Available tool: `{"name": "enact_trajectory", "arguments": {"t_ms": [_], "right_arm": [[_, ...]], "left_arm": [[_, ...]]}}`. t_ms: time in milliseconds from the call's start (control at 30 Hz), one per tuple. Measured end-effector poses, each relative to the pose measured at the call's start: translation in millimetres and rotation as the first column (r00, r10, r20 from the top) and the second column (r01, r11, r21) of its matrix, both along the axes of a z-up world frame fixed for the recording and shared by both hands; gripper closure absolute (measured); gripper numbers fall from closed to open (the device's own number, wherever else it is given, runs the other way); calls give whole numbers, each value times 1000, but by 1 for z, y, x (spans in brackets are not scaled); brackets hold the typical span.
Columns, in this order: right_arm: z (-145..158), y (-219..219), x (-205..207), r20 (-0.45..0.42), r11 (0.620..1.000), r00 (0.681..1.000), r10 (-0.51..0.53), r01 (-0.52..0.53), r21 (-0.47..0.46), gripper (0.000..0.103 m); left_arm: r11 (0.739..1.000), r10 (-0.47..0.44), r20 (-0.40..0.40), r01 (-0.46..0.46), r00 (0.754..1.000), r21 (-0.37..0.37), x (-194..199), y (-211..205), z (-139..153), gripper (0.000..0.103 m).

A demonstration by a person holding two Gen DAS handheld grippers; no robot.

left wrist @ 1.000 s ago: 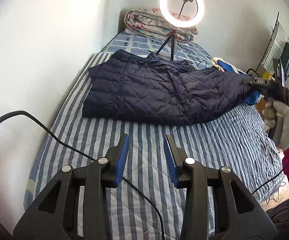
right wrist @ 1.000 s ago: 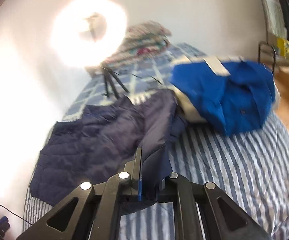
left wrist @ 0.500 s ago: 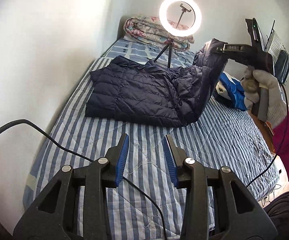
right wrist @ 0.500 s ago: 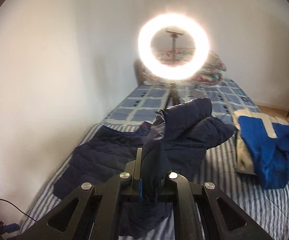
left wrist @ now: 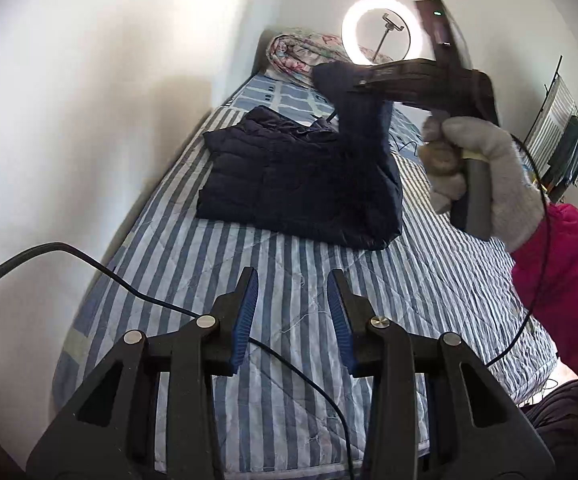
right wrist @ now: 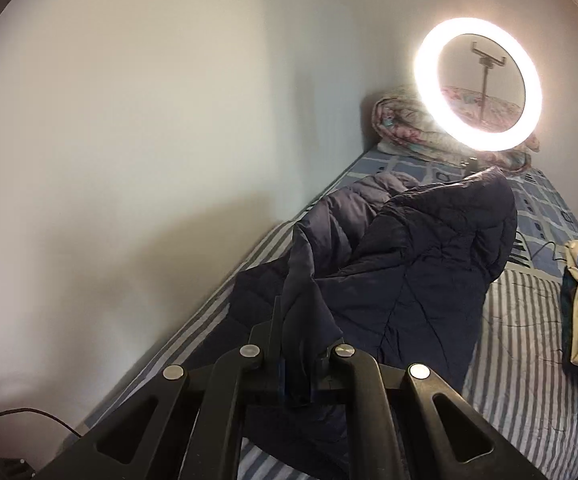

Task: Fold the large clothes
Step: 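Lift the held side across the jacket, then open the right tool, then move both tools to the jacket end and grasp it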

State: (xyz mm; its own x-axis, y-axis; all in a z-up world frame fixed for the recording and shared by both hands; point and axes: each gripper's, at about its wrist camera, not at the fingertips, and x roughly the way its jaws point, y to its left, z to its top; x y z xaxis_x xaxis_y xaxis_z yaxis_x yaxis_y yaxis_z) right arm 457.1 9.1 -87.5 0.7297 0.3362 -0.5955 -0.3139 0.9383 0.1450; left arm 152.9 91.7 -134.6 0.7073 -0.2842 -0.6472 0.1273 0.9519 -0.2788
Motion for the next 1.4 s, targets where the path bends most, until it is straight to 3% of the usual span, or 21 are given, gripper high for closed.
{"name": "enact_trajectory", "arguments": {"t_ms": [300, 500, 767, 833, 900, 1000, 1167, 1267, 1400], "right_arm": [[-83, 92, 18, -144, 985, 976, 160, -167, -38, 99], [-122, 97, 22, -205, 976, 958, 203, -215, -36, 99], [-137, 101, 19, -254, 954, 923, 288, -298, -3, 97], [-128, 92, 19, -256, 945, 910, 326, -323, 56, 85], [-111, 76, 11, -236, 930, 900, 366, -345, 128, 67], [-88, 50, -3, -191, 918, 902, 387, -356, 175, 66], [-65, -27, -16, -151, 951, 950, 275, -245, 189, 67], [-71, -76, -19, -163, 979, 973, 166, -143, 148, 70], [-97, -130, -20, -229, 990, 971, 62, -30, 140, 69]], "left_arm": [[999, 37, -35, -36, 999, 17, -4, 19, -15, 66], [998, 55, -43, -54, 998, 21, -1, 26, -20, 66], [998, 54, -45, -53, 998, 39, 1, 20, -21, 66], [998, 55, -43, -53, 998, 42, 0, 19, -18, 66], [998, 54, -38, -52, 998, 48, 2, 20, -16, 66], [998, 44, -37, -42, 998, 54, 7, 18, -14, 66], [997, 22, -4, -22, 1000, 73, 27, 7, -3, 66], [997, 10, 16, -11, 1000, 80, 50, 0, 3, 66], [992, 3, 39, -8, 999, 127, 95, -15, 8, 66]]}}
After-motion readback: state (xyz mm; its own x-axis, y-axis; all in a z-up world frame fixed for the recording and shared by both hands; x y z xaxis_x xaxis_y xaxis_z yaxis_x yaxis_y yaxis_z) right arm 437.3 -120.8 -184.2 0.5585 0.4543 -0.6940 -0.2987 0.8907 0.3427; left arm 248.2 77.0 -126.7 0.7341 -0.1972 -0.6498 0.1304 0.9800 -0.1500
